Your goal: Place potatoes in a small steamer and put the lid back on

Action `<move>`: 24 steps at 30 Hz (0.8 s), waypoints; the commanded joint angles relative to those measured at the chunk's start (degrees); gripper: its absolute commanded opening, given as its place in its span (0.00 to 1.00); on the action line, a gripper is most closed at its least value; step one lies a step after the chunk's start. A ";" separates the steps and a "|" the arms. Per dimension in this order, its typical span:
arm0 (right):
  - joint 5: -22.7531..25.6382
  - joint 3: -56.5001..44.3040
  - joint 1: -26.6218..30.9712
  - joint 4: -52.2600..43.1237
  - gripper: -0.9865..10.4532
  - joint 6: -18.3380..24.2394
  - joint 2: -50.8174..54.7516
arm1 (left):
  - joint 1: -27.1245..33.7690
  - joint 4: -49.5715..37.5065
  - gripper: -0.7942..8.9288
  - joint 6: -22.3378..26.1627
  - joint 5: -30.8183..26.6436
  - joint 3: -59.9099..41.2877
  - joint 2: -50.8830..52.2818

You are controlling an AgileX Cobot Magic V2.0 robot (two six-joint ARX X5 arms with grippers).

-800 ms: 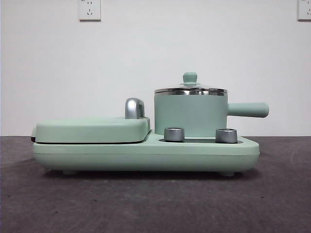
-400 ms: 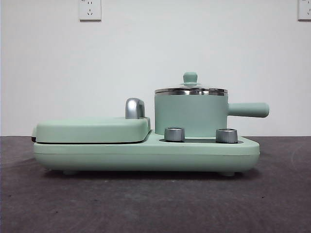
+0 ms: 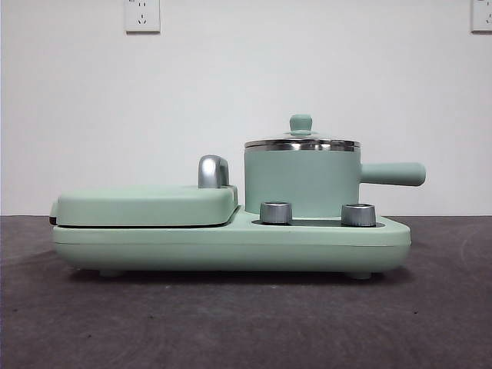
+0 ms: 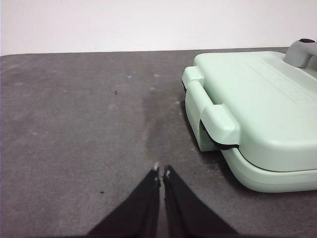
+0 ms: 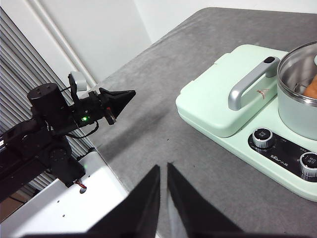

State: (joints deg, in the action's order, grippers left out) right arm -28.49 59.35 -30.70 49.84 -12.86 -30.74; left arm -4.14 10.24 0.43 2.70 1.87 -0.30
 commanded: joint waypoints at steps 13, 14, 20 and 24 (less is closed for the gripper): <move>-5.16 -10.29 13.31 -15.80 0.10 1.77 2.95 | 0.02 0.42 0.10 0.57 -0.28 -1.14 0.11; -5.14 -14.16 15.87 -21.20 0.10 1.79 4.31 | 0.02 0.42 0.10 0.57 -0.26 -1.14 0.11; -1.27 -33.03 26.29 -46.42 0.10 1.84 11.08 | 0.02 0.42 0.10 0.57 -0.28 -1.14 0.11; 4.20 -41.24 30.29 -50.18 0.10 5.90 15.91 | 0.02 0.42 0.10 0.57 -0.28 -1.14 0.11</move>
State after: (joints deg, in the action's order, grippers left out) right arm -25.26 18.92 -0.64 0.47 -9.89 -15.25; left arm -4.14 10.24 0.45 2.68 1.87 -0.30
